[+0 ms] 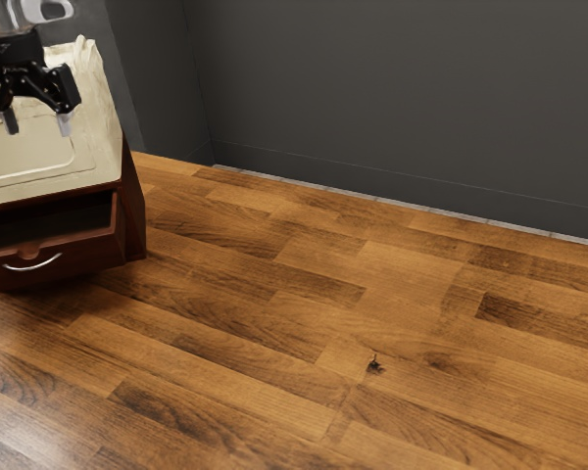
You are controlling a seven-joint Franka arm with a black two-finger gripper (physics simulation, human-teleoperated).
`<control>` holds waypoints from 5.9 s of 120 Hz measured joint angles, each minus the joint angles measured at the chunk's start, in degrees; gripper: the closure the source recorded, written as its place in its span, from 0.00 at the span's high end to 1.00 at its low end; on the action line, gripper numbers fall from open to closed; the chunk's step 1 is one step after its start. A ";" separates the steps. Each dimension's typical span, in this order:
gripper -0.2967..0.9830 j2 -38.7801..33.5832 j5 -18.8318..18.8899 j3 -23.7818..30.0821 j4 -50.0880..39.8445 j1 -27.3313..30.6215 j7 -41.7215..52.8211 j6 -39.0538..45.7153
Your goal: Push the drawer handle with one arm to close the drawer
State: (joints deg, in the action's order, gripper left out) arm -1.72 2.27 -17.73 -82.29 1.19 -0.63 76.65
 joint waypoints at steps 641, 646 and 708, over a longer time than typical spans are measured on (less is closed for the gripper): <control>0.15 2.63 7.68 11.17 -45.67 20.84 -23.72 71.01; 0.15 -0.49 7.68 11.20 -47.36 19.37 -23.74 69.72; 0.68 -20.07 6.02 19.44 -43.13 8.17 -23.01 40.13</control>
State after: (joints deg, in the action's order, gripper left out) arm -21.79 8.29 1.71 -125.42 9.37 -23.64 116.78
